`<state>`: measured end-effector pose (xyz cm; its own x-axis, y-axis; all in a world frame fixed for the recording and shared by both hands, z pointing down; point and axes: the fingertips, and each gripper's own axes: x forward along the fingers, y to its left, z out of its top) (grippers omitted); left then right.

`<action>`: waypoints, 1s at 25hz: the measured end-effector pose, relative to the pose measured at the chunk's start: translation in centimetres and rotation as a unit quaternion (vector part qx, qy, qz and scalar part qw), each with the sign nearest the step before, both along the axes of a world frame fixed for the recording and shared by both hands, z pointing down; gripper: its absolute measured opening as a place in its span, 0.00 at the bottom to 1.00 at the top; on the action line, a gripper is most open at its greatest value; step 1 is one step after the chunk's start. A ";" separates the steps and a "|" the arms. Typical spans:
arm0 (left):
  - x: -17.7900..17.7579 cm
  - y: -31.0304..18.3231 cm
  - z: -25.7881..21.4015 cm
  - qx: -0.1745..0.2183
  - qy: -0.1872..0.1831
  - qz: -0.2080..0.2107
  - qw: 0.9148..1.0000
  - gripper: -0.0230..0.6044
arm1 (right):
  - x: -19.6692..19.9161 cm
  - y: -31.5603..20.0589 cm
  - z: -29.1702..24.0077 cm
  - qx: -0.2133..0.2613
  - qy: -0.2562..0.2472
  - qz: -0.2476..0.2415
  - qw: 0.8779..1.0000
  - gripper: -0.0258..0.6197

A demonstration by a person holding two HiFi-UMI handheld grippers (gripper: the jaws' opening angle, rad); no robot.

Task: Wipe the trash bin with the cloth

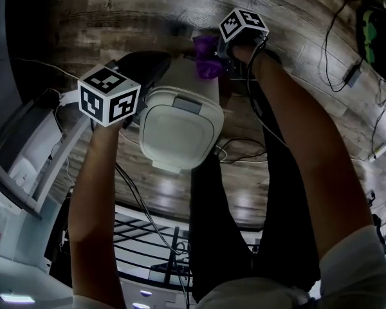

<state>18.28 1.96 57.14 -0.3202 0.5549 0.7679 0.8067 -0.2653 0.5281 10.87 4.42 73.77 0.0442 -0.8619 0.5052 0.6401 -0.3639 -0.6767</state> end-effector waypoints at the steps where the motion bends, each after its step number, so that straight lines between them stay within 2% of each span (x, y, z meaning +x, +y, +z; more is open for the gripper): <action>1: 0.1 -0.3 0.3 0.003 0.000 0.002 1.000 0.04 | 1.0 -0.6 0.3 0.005 0.000 0.007 1.000 0.19; 6: 0.6 -1.8 2.3 0.010 0.003 -0.002 1.000 0.04 | 5.3 -4.1 2.5 0.033 -0.007 0.064 0.997 0.19; 11: 0.7 -2.7 4.3 0.008 0.000 -0.006 1.000 0.04 | 6.7 -7.8 5.0 0.055 -0.006 0.057 0.997 0.19; 14: 1.0 -2.9 5.3 0.006 0.000 -0.004 1.000 0.04 | 6.1 -8.3 7.0 0.044 -0.012 0.024 0.999 0.19; 19: 1.2 -3.0 6.0 0.006 -0.003 -0.002 1.000 0.04 | 1.7 -7.8 9.8 0.005 -0.022 -0.082 0.996 0.19; 22: 1.3 -3.2 6.2 0.009 -0.005 0.000 1.000 0.04 | 0.9 -7.1 10.0 -0.003 -0.014 -0.084 0.996 0.19; 25: 1.3 -3.3 6.5 0.013 -0.008 0.005 1.000 0.04 | -0.4 -6.2 10.2 -0.016 -0.001 -0.107 0.994 0.19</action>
